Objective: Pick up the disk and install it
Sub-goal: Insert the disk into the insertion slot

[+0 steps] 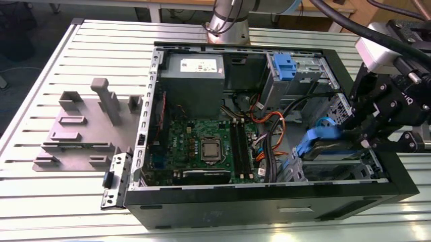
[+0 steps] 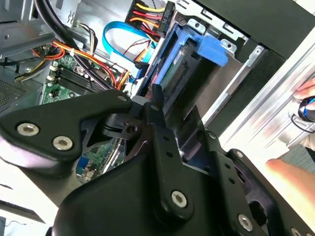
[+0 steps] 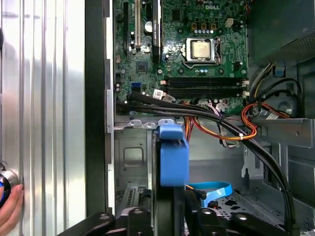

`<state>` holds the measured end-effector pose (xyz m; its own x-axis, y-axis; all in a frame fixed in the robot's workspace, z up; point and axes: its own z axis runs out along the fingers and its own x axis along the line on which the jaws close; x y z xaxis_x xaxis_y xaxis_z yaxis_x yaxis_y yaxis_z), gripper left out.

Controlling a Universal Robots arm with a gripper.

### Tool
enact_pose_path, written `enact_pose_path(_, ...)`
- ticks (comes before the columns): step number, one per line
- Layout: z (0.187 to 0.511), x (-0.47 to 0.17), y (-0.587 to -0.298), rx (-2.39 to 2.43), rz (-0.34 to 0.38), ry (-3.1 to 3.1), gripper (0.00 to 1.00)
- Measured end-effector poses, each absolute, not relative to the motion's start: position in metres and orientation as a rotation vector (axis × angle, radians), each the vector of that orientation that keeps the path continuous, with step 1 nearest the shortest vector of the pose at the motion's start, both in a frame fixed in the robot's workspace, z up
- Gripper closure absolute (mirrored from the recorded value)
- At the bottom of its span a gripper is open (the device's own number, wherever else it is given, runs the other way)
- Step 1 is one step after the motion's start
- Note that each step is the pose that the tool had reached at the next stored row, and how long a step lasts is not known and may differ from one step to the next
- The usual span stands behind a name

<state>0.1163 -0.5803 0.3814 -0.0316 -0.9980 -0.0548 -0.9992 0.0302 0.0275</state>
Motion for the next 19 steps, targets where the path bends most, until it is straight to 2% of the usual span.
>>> enact_pose_path(1, 0.3814, 0.1163, -0.5803, -2.172, 0.090, 2.240, 0.58)
enact_pose_path(2, 0.3813, 0.1163, -0.5802, -2.172, 0.091, 2.240, 0.58)
enact_pose_path(3, 0.3814, 0.1163, -0.5802, -2.172, 0.090, 2.240, 0.52)
enact_pose_path(19, 0.3759, 0.1145, -0.5761, -2.165, 0.073, 2.230, 0.52)
